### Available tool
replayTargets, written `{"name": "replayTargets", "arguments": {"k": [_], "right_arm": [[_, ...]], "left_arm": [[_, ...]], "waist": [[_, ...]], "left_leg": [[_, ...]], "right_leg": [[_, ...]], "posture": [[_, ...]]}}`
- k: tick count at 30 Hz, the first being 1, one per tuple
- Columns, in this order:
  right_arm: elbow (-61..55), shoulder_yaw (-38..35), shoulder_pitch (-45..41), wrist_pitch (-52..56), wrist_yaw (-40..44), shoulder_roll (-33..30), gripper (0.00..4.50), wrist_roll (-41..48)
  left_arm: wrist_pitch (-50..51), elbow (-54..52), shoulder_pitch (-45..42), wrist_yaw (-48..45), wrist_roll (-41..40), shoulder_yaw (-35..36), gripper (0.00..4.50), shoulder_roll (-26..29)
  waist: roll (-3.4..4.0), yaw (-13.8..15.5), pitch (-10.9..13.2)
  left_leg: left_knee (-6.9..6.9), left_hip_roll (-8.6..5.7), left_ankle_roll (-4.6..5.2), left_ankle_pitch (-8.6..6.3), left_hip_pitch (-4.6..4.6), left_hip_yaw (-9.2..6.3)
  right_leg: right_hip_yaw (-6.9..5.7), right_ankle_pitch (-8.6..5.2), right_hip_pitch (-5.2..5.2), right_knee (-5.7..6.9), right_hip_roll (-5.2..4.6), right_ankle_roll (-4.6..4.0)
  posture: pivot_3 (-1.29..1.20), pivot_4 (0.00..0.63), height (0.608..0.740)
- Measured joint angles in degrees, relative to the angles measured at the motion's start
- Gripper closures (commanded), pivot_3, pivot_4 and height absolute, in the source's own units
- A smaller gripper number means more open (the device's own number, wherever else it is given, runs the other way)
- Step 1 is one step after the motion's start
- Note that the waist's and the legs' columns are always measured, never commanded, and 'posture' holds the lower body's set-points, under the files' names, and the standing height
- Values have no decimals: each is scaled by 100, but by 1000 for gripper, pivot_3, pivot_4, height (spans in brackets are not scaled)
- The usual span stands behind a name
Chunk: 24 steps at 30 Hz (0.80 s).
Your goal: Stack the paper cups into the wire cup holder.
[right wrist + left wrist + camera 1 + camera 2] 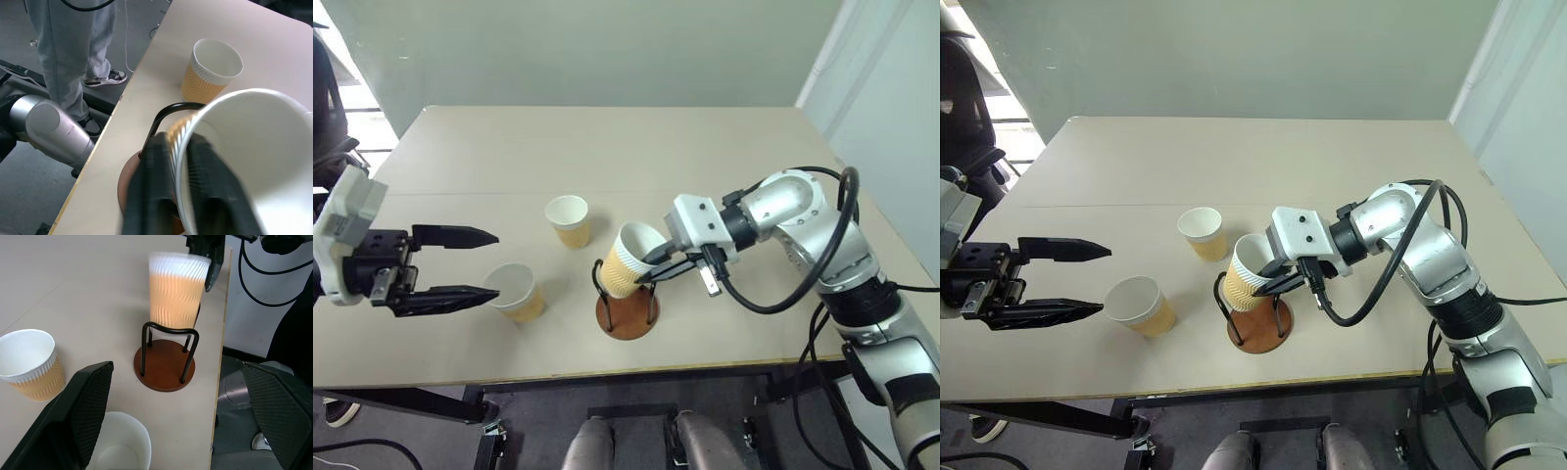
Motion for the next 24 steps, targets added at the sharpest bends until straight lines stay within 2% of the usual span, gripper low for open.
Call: {"name": "replayTargets", "arguments": {"k": [8, 9, 11, 13, 16, 18, 21, 24], "right_arm": [[23, -7, -9, -7, -56, 43, 174, -45], [81, -23, -27, -5, -79, 52, 33, -39], [257, -184, -95, 49, -126, 42, 33, 24], [661, -870, -213, 407, -49, -101, 33, 643], [1358, -2207, -209, 1056, 497, -1098, 33, 1574], [1606, -2850, 298, 949, 965, -1751, 33, 1916], [1969, -3151, 1009, 656, 1189, -2069, 33, 1913], [2188, -3353, 1475, 519, 1125, -2149, 33, 1865]], "left_arm": [[0, -1, 1, -10, -2, 0, 0, 1], [-1, -1, 3, -20, 5, 0, 0, 2], [-26, 0, 74, -60, 73, -2, 0, 62], [-207, 10, 231, -194, 345, -69, 0, 273], [-522, 79, 382, -318, 734, -223, 0, 473], [-744, 152, 432, -328, 1003, -375, 0, 522], [-908, 146, 429, -347, 1182, -588, 0, 527], [-1026, 118, 342, -355, 1306, -762, 0, 614]], "waist": [[0, -2, 0], [0, -2, 0], [1, -2, 0], [1, 24, 1], [-3, 144, -2], [-25, 187, -15], [-37, 121, -22], [-33, 40, -20]], "left_leg": [[0, 1, 0, 0, 2, 0], [0, 0, 0, 0, 2, 0], [0, 0, 0, 0, 0, 0], [2, -2, -1, 1, -10, 0], [1, -8, -17, -3, -15, 0], [0, -7, -38, -14, -5, 0], [3, -3, -75, -37, 16, 12], [1, -1, -73, -37, 22, 17]], "right_leg": [[1, 3, 0, 1, 2, -6], [1, 3, 0, 1, 2, -7], [4, 3, -3, 0, 2, -7], [5, 2, -9, -3, 2, -10], [9, -29, -3, -10, -1, -60], [7, -43, 11, -8, -1, -80], [13, -48, 22, -4, 2, -66], [21, -30, 23, -4, 3, 6]], "posture": [[0, 150, 740], [0, 150, 740], [0, 150, 740], [0, 150, 740], [0, 150, 740], [0, 150, 740], [0, 150, 740], [0, 150, 740]]}}
